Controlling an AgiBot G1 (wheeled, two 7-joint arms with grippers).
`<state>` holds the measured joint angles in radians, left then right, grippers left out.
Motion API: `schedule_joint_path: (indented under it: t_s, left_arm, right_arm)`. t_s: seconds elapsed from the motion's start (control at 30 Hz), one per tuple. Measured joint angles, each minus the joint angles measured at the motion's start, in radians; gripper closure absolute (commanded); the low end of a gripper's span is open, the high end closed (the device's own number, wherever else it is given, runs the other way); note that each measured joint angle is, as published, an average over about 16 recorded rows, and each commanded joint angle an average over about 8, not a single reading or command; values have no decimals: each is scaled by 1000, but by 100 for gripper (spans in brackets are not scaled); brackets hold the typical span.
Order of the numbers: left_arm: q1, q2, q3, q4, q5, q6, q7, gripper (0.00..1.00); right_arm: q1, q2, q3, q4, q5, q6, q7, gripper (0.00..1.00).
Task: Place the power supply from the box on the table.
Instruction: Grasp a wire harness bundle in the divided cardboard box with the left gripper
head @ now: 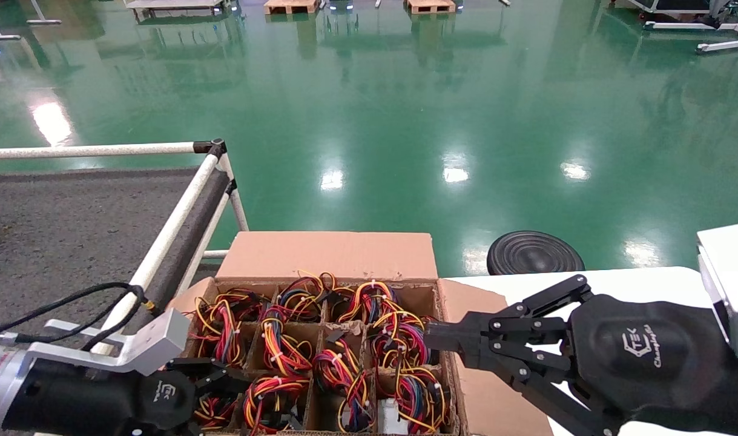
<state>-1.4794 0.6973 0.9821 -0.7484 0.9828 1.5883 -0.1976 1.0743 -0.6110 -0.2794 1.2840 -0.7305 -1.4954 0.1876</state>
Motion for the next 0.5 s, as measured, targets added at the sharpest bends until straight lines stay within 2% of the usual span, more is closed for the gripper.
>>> schedule_joint_path:
  t_s: [0.5]
  left_arm:
    - [17, -3, -13, 34, -30, 7, 48, 100]
  right_arm:
    - [0, 0, 0, 0, 0, 0, 0, 100]
